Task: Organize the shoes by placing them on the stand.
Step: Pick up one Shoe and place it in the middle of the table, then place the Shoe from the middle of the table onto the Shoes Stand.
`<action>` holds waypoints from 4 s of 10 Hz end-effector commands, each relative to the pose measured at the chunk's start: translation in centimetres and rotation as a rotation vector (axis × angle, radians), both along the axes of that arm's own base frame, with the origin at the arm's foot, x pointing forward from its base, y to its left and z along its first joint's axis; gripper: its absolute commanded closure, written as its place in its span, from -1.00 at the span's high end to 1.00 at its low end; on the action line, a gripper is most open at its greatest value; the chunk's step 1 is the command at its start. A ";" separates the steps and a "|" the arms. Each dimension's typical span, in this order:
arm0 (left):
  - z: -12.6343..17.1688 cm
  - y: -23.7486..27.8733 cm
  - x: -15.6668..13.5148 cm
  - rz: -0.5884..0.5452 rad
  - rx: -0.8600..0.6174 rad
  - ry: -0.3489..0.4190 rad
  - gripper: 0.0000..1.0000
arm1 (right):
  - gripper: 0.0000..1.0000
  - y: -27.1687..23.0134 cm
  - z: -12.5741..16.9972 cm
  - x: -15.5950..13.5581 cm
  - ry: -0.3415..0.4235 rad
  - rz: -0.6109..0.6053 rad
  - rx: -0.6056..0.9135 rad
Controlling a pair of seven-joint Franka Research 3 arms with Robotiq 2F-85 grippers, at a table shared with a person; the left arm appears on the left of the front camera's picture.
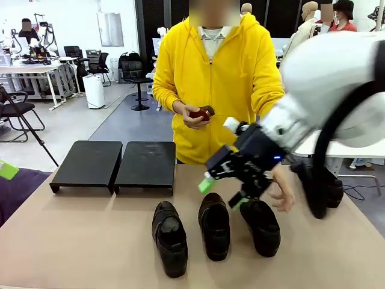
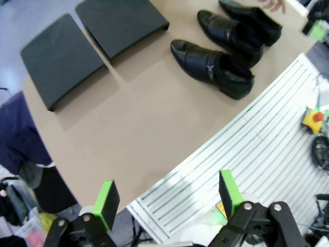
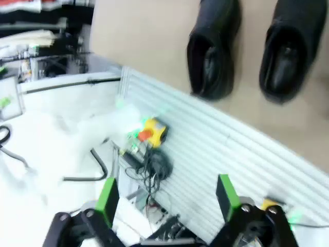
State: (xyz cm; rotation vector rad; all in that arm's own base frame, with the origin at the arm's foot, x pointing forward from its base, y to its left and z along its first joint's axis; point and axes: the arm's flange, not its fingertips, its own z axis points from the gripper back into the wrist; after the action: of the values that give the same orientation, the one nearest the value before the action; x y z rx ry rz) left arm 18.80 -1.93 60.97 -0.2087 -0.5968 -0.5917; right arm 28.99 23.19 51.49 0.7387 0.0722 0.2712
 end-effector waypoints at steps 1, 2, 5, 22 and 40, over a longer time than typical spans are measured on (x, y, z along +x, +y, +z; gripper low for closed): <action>0.1 0.0 0.1 -0.009 -0.006 -0.004 1.00 | 1.00 1.2 -1.9 -3.2 -0.008 -0.010 -0.034; 0.1 0.0 0.1 -0.009 -0.006 -0.004 1.00 | 1.00 3.4 -3.0 -2.9 -0.030 -0.007 -0.077; 0.1 0.0 0.1 -0.009 -0.006 -0.004 1.00 | 1.00 12.8 -7.2 -0.3 0.014 0.290 -0.164; 0.1 0.0 0.1 -0.009 -0.006 -0.004 1.00 | 1.00 -26.9 7.9 -6.6 -0.005 -0.535 0.285; -1.3 -15.8 6.5 -0.121 0.200 0.165 1.00 | 1.00 -33.1 6.9 -9.3 0.021 -0.662 0.353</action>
State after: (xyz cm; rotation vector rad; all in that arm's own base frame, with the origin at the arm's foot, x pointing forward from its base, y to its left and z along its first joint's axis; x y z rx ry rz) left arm 21.46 -11.96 58.90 -0.1214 -0.4617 -0.6937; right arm 19.68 -9.81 58.15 1.0603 -0.1966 -0.3804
